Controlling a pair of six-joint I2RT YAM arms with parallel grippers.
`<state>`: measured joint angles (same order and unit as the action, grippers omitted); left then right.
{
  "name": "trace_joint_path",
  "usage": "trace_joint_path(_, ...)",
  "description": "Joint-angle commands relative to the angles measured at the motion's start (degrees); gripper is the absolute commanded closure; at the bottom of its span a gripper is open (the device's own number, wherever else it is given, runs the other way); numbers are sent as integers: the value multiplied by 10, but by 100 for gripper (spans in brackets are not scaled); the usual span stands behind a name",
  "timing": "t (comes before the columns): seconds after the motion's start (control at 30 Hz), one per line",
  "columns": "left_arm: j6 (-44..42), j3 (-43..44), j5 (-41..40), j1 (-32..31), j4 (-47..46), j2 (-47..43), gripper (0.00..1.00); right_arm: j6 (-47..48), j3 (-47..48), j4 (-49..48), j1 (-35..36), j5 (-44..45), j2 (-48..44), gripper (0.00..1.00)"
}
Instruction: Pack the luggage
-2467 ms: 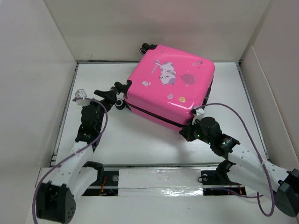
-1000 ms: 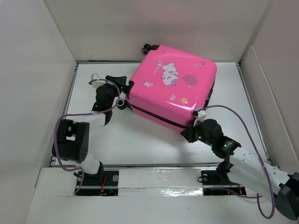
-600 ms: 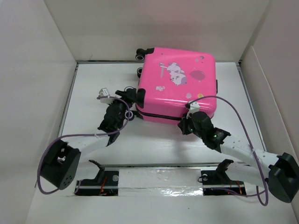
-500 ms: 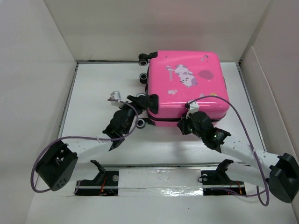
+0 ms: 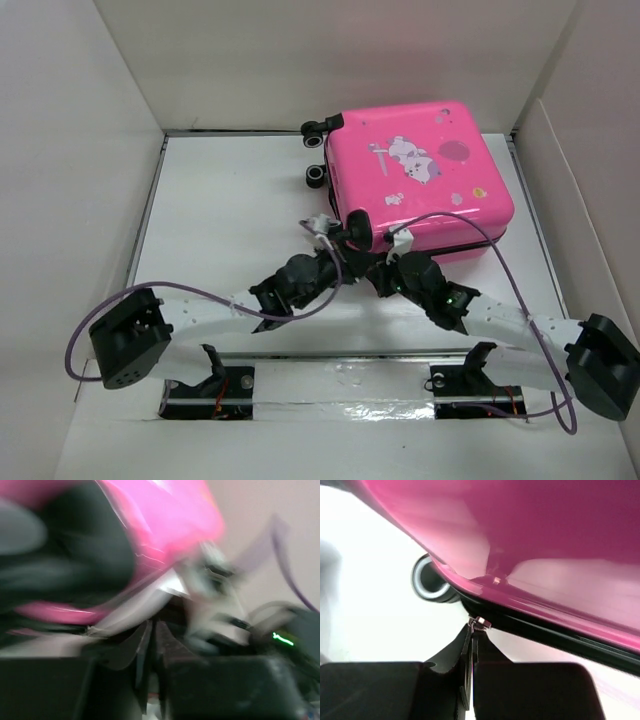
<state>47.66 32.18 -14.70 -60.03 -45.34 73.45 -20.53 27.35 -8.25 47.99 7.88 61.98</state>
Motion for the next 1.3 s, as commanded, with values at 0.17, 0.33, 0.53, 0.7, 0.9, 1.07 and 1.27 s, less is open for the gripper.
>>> trace_joint_path(0.17, -20, 149, 195, -67, -62, 91, 100, -31, -108, -63, 38, -86, -161, 100)
trace_joint_path(0.33, -49, 174, 162, -67, -41, 115, 58, -43, -104, 75, 38, -34, -313, 100)
trace_joint_path(0.53, -116, 144, 19, -5, 87, -12, 23, -32, -82, 165, 18, 0, -379, 100)
trace_joint_path(0.7, -122, 158, 17, 139, 166, -56, 20, -24, -77, 163, 4, -20, -358, 100)
trace_joint_path(0.9, -238, 221, 135, 351, 149, 26, 28, -15, -71, 165, -2, -32, -363, 100)
trace_joint_path(1.07, -391, 320, 241, 401, 198, 127, 22, -5, -67, 162, -2, -44, -359, 100)
trace_joint_path(1.27, -541, 473, 358, 401, 377, 214, 14, 1, -72, 155, -2, -58, -367, 100)
